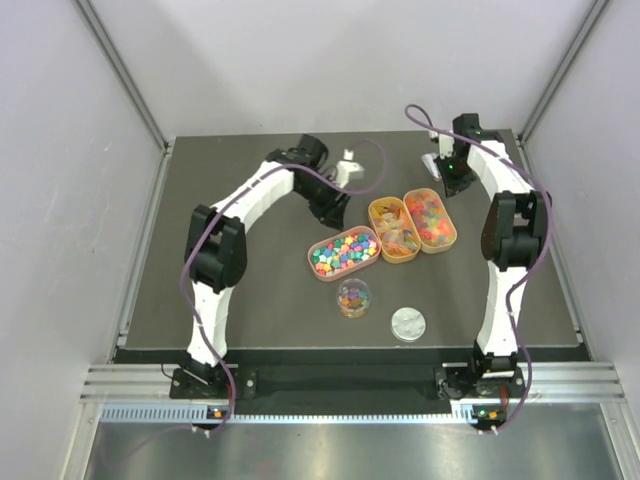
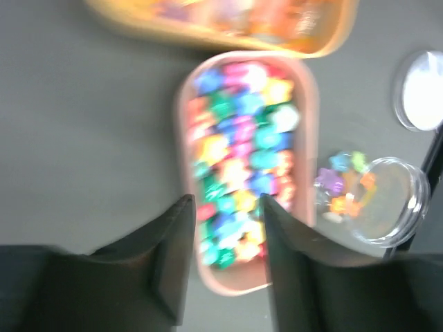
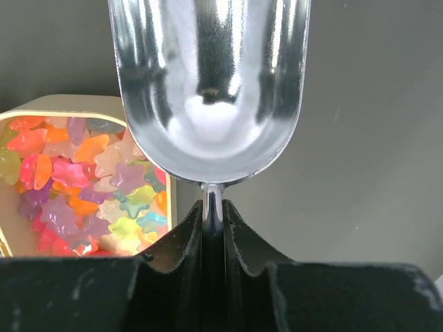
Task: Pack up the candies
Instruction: Adjust the storage box at the center of the board.
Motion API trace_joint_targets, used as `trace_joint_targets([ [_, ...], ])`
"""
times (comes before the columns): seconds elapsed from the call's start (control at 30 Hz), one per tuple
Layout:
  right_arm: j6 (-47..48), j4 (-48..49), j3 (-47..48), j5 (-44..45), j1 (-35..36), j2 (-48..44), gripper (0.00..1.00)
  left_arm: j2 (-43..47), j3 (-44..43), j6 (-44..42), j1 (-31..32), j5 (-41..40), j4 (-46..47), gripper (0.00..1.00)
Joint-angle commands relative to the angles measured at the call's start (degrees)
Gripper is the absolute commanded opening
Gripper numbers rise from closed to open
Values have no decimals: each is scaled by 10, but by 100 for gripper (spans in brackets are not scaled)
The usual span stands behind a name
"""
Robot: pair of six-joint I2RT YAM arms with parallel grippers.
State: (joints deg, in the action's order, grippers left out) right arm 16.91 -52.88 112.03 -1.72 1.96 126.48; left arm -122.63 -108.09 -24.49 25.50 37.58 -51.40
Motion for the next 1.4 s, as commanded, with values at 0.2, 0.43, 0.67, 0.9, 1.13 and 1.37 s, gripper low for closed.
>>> trace_joint_targets([
  [0.2, 10, 12, -27, -4, -13, -75, 0, -42, -100, -42, 40, -57, -65, 43],
  [0.43, 9, 17, -50, -14, -15, -85, 0, -90, -120, -42, 52, -69, -75, 42],
  [0.67, 10, 23, -66, -20, -34, -96, 0, -110, -119, -27, 62, -80, -53, 41],
  [0.9, 4, 26, -84, -30, -39, -110, 0, -136, -161, 54, 60, -107, -44, 13],
  [1.13, -4, 27, -98, -42, -40, -119, 0, -136, -174, 181, 49, -145, -6, 0],
  [1.37, -5, 37, -128, -47, -44, -136, 0, -68, -93, 236, 49, -196, 5, 0],
])
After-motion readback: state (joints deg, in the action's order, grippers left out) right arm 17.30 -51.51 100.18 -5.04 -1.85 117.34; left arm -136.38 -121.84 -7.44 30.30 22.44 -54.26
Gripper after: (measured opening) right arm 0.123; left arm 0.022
